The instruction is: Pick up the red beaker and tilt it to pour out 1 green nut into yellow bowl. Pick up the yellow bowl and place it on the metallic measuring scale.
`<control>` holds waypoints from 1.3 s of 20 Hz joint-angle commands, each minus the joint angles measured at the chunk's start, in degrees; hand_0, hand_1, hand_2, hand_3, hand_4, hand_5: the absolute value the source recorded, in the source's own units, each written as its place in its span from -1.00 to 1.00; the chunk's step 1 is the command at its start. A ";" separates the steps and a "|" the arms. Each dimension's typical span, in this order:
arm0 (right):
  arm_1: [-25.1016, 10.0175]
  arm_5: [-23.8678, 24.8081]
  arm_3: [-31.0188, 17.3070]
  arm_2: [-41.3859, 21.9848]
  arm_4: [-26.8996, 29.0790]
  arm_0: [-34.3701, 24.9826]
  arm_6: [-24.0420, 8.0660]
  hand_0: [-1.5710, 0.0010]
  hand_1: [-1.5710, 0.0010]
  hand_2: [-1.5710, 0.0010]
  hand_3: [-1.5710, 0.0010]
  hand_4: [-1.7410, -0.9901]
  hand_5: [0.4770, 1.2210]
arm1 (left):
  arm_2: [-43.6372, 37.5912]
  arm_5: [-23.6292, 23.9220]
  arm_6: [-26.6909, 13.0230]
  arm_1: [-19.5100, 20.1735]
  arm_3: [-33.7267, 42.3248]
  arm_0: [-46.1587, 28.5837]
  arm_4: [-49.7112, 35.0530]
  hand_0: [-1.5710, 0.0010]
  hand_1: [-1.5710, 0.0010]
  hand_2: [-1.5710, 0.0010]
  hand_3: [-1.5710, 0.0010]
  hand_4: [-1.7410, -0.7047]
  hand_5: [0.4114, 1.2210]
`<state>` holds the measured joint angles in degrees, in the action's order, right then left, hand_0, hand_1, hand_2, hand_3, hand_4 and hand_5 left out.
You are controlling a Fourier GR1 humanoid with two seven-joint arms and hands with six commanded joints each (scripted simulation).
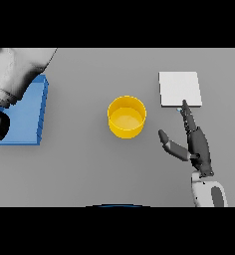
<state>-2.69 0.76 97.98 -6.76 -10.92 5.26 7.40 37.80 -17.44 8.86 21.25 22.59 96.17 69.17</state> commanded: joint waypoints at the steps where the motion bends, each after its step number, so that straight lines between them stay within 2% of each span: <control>1: -0.33 -0.10 0.14 0.13 0.07 -0.06 -0.13 1.00 1.00 1.00 1.00 0.70 -0.73 | -4.65 -0.83 -0.91 1.59 -1.90 0.48 -3.93 -1.00 -1.00 -1.00 -0.93 -0.98 1.00; 4: -0.29 -0.38 -0.69 0.32 0.71 -1.32 -0.73 1.00 1.00 1.00 1.00 0.67 -0.72 | -18.37 -0.62 -4.60 6.97 -6.87 -1.74 -16.20 -1.00 -1.00 -1.00 -0.93 -0.99 1.00; 8: -1.12 0.09 -1.64 0.15 -0.80 -2.46 -1.11 1.00 1.00 1.00 1.00 0.64 -0.65 | -28.85 4.00 -8.25 11.85 -9.18 -9.28 -27.35 -1.00 -1.00 -1.00 -0.97 -1.00 1.00; 10: -1.31 -0.49 -1.61 -0.09 -0.53 -1.69 0.79 1.00 1.00 1.00 1.00 0.62 -0.61 | -31.45 7.96 -13.97 12.66 -9.28 -14.08 -30.66 -1.00 -1.00 -1.00 -0.98 -1.00 1.00; 11: -1.73 -0.60 -1.41 0.00 -0.63 -2.22 0.34 1.00 1.00 1.00 1.00 0.60 -0.60 | -32.00 10.38 -16.06 12.52 -8.22 -16.57 -31.70 -1.00 -1.00 -1.00 -0.99 -1.00 1.00; 13: -1.74 -0.90 -2.00 -0.28 -0.76 -1.73 0.21 1.00 1.00 1.00 1.00 0.62 -0.58 | -35.65 13.83 -17.88 13.13 -6.33 -21.46 -36.42 -1.00 -1.00 -1.00 -0.99 -1.00 1.00; 15: -1.95 -1.23 -1.30 -0.35 -0.50 -1.53 0.10 1.00 1.00 1.00 1.00 0.60 -0.54 | -38.64 16.35 -21.89 12.90 -4.31 -25.79 -40.39 -1.00 -1.00 -1.00 -0.99 -1.00 1.00; 16: -2.08 -1.27 -1.48 -0.07 -0.22 -1.98 -0.14 1.00 1.00 1.00 1.00 0.62 -0.52 | -39.57 17.13 -23.62 12.55 -2.46 -28.29 -42.07 -1.00 -1.00 -1.00 -1.00 -1.00 1.00; 19: -1.57 -1.46 -2.93 -0.23 -0.02 -2.07 0.55 1.00 1.00 1.00 1.00 0.62 -0.48 | -41.20 19.35 -25.31 11.52 5.75 -38.18 -46.61 -1.00 -1.00 -1.00 -1.00 -1.00 1.00; 20: -1.93 -1.37 -2.18 -0.45 -0.53 -1.07 1.97 1.00 1.00 1.00 1.00 0.60 -0.47 | -41.35 19.94 -26.53 11.01 9.86 -42.08 -48.02 -1.00 -1.00 -1.00 -1.00 -1.00 1.00; 23: -2.30 -0.85 -1.87 -0.24 -1.04 -1.35 1.47 1.00 1.00 1.00 1.00 0.53 -0.46 | -41.41 21.25 -29.26 9.06 20.91 -52.58 -51.35 -1.00 -1.00 -1.00 -1.00 -1.00 1.00; 24: -2.75 -0.98 -2.63 0.25 -0.85 -1.88 0.74 1.00 1.00 1.00 1.00 0.51 -0.46 | -41.42 21.49 -30.76 8.58 24.25 -55.20 -52.23 -1.00 -1.00 -1.00 -1.00 -1.00 0.91; 26: -2.43 -1.72 -2.76 0.00 -0.11 -1.45 2.29 1.00 1.00 1.00 1.00 0.52 -0.46 | -41.23 22.37 -32.50 7.62 29.46 -59.44 -53.31 -1.00 -1.00 -1.00 -1.00 -1.00 0.70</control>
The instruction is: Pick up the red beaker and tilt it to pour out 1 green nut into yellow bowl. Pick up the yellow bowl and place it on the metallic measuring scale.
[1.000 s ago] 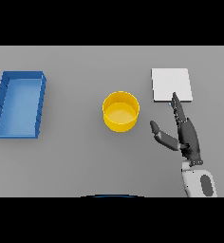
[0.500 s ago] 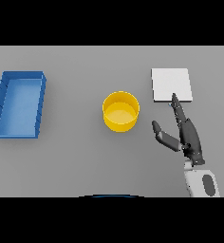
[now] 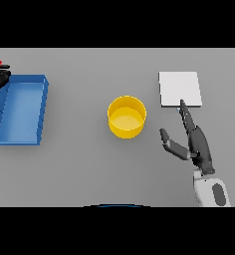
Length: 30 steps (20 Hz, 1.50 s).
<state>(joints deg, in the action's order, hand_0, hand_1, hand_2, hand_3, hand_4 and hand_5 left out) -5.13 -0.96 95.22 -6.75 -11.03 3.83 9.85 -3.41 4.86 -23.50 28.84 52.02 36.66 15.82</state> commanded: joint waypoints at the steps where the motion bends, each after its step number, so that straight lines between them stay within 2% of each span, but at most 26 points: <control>1: -0.11 0.19 0.06 0.08 -0.20 -0.19 -0.23 1.00 1.00 1.00 1.00 0.53 -0.47 | 0.37 0.67 -1.89 -0.57 1.76 -1.10 0.09 -1.00 -1.00 -1.00 -1.00 -1.00 0.58; 2: 0.05 0.33 0.53 -0.23 -0.49 0.64 0.26 1.00 1.00 1.00 1.00 0.55 -0.48 | 0.08 0.79 -3.14 -0.22 3.99 -2.66 -0.29 -1.00 -1.00 -1.00 -1.00 -1.00 0.41; 3: 0.32 0.49 0.42 -0.33 -0.62 0.27 -0.67 1.00 1.00 1.00 1.00 0.55 -0.48 | 0.17 1.08 -4.38 -0.59 5.12 -3.25 -0.42 -1.00 -1.00 -1.00 -1.00 -1.00 0.27; 4: 0.43 0.36 -0.06 -0.05 -0.10 0.06 -0.59 1.00 1.00 1.00 1.00 0.56 -0.48 | 0.11 0.24 -6.08 -0.48 6.75 -4.25 -0.98 -1.00 -1.00 -1.00 -1.00 -0.83 0.13; 5: 0.38 0.34 0.35 0.14 0.23 -0.14 -0.78 1.00 1.00 1.00 1.00 0.56 -0.48 | 0.33 -1.10 -7.26 -0.28 8.22 -4.84 -1.42 -1.00 -1.00 -0.94 -0.94 -0.58 0.00; 6: 0.49 0.52 0.26 0.19 0.21 -1.00 -2.06 1.00 1.00 1.00 1.00 0.57 -0.48 | 0.78 -4.19 -6.17 0.74 10.26 -5.56 -2.38 -0.87 -0.71 -0.63 -0.68 -0.28 -0.10; 8: 0.71 0.82 0.11 -0.38 -0.67 0.02 -1.01 1.00 1.00 1.00 1.00 0.58 -0.48 | 0.32 -9.01 -5.25 1.26 13.62 -7.62 -6.18 -0.20 -0.09 -0.04 -0.07 0.19 -0.27; 10: 0.40 0.52 0.34 0.05 0.00 0.48 -0.30 1.00 1.00 1.00 1.00 0.57 -0.48 | 0.66 -12.45 -6.42 1.76 14.67 -8.34 -7.92 0.23 0.30 0.33 0.31 0.48 -0.38; 12: 0.13 0.21 1.01 0.04 0.27 0.41 -0.65 1.00 1.00 1.00 1.00 0.56 -0.48 | 1.88 -14.47 -7.36 3.30 14.48 -8.36 -6.66 0.51 0.55 0.57 0.56 0.67 -0.43; 14: 0.09 0.76 1.32 -0.45 -0.99 0.28 -1.24 1.00 1.00 1.00 1.00 0.56 -0.50 | 3.53 -14.79 -8.89 3.31 14.41 -8.18 -4.93 0.69 0.71 0.73 0.72 0.76 -0.47; 19: 0.16 1.64 1.00 -0.86 -2.54 0.46 -2.12 1.00 1.00 1.00 1.00 0.59 -0.55 | 4.11 -12.20 -5.04 2.92 13.06 -7.89 -2.80 0.90 0.91 0.91 0.91 0.86 -0.46; 20: -0.59 2.72 0.91 -1.07 -4.89 -0.03 -4.69 1.00 1.00 1.00 1.00 0.63 -0.59 | 3.90 -11.49 -4.33 2.41 13.38 -7.67 -3.03 0.92 0.92 0.93 0.93 0.86 -0.45; 21: -0.84 2.15 1.04 -2.19 -6.00 -0.41 -4.54 1.00 1.00 1.00 1.00 0.67 -0.57 | 3.68 -11.29 -3.62 2.15 13.43 -7.32 -3.36 0.93 0.94 0.94 0.94 0.86 -0.45; 22: -2.12 0.70 0.54 -2.58 -6.35 -2.38 -4.35 1.00 1.00 1.00 1.00 0.74 -0.54 | 3.47 -10.74 -2.94 1.50 14.27 -7.69 -3.90 0.95 0.95 0.95 0.95 0.85 -0.42; 23: -3.71 -1.29 0.77 -3.62 -7.03 -3.25 -3.41 1.00 1.00 1.00 1.00 0.76 -0.50 | 2.93 -10.86 -2.55 1.49 15.22 -8.11 -4.79 0.96 0.96 0.96 0.96 0.84 -0.41; 24: -5.60 -2.95 0.12 -4.29 -8.21 -5.17 -3.81 1.00 1.00 1.00 1.00 0.74 -0.49 | 2.79 -10.56 -2.45 1.25 15.31 -8.12 -4.94 0.97 0.97 0.97 0.97 0.83 -0.39; 27: -11.02 -5.35 -1.60 -7.86 -16.41 -10.56 -7.35 1.00 1.00 1.00 1.00 0.63 -0.57 | 2.86 -10.72 -2.29 0.81 15.25 -8.59 -5.22 0.98 0.98 0.99 0.98 0.82 -0.35; 30: -15.84 -8.62 -3.36 -12.12 -23.25 -16.42 -5.87 1.00 1.00 1.00 1.00 0.60 -0.60 | 2.90 -10.45 -3.01 0.14 16.71 -9.56 -5.69 0.99 0.99 0.99 0.99 0.80 -0.32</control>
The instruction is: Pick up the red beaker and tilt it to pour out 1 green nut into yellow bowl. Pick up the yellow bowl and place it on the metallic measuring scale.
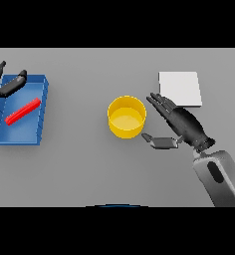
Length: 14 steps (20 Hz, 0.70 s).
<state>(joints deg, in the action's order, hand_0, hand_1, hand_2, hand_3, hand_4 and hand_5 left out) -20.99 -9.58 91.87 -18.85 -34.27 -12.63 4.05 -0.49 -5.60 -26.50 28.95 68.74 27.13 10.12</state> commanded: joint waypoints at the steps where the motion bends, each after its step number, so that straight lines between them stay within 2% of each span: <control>1: -0.80 -1.28 -0.97 -1.66 -1.82 -1.92 0.43 1.00 1.00 1.00 1.00 0.58 -0.59 | 0.03 -0.16 -0.30 -0.27 0.07 0.17 -0.26 0.99 0.99 0.99 0.99 0.80 -0.32; 6: -2.55 -4.77 -8.62 -8.90 -9.24 -11.13 4.95 1.00 1.00 1.00 1.00 0.54 -0.56 | -0.38 -0.77 0.59 0.48 -0.65 0.20 -0.29 1.00 1.00 1.00 1.00 0.80 -0.31; 11: -2.24 -7.51 -14.78 -13.47 -12.48 -16.86 9.05 1.00 1.00 1.00 1.00 0.56 -0.56 | -0.71 -1.42 0.45 0.90 -0.81 0.24 -0.65 1.00 1.00 1.00 1.00 0.80 -0.30; 14: -2.04 -10.70 -17.29 -15.48 -13.16 -19.80 10.16 1.00 1.00 1.00 1.00 0.56 -0.53 | -0.71 -1.37 0.59 1.02 -0.29 -0.03 -0.60 1.00 1.00 1.00 1.00 0.80 -0.30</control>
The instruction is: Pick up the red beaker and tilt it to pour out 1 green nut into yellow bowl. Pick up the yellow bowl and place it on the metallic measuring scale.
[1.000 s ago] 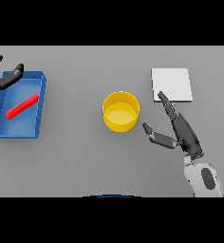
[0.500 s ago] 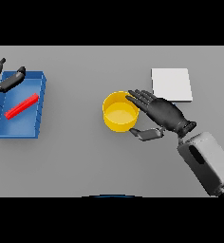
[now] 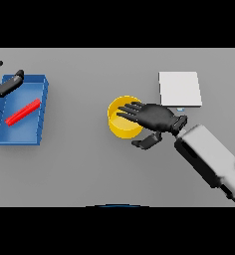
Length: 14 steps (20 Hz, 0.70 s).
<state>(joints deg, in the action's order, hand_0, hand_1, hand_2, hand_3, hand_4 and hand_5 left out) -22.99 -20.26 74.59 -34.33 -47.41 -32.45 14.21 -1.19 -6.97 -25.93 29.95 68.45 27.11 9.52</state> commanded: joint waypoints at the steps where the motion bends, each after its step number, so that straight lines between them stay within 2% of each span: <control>1: 0.66 -0.65 -1.05 -0.95 -0.70 -0.69 -0.54 1.00 1.00 1.00 1.00 0.55 -0.51 | 0.04 0.01 -0.47 -0.14 0.49 -0.14 -0.14 1.00 1.00 1.00 1.00 0.80 -0.30; 3: 1.56 -2.65 -3.02 -2.21 -1.36 -2.78 -1.43 1.00 1.00 1.00 1.00 0.54 -0.49 | 0.43 0.27 -0.36 -0.47 -0.13 0.50 0.43 1.00 1.00 1.00 1.00 0.80 -0.29; 9: 3.49 -4.32 -10.28 -5.09 -3.40 -6.56 -0.97 1.00 1.00 1.00 0.99 0.48 -0.46 | 0.08 -0.37 0.97 0.31 -0.61 -0.24 0.32 1.00 1.00 1.00 1.00 0.81 -0.28; 10: 3.88 -4.85 -10.25 -5.39 -3.36 -6.66 -1.15 1.00 1.00 1.00 0.99 0.48 -0.44 | 0.22 -0.20 1.23 0.49 -0.26 -0.72 0.63 1.00 1.00 1.00 1.00 0.82 -0.28; 12: 4.16 -4.35 -12.57 -5.23 -3.46 -7.42 -0.66 1.00 1.00 1.00 0.97 0.45 -0.38 | 0.27 -0.49 0.80 0.68 -0.39 -0.69 0.67 1.00 1.00 1.00 1.00 0.84 -0.26; 14: 4.15 -4.79 -12.12 -5.29 -3.60 -7.32 -1.74 1.00 0.98 0.95 0.90 0.35 -0.21 | 0.45 -0.07 0.86 0.35 -0.32 -0.55 0.90 1.00 1.00 1.00 1.00 0.84 -0.25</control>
<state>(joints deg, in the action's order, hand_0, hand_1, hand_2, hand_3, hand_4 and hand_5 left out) -18.84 -25.07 62.46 -39.63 -51.01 -39.75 12.52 -0.75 -7.05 -25.08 30.30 68.13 26.56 10.42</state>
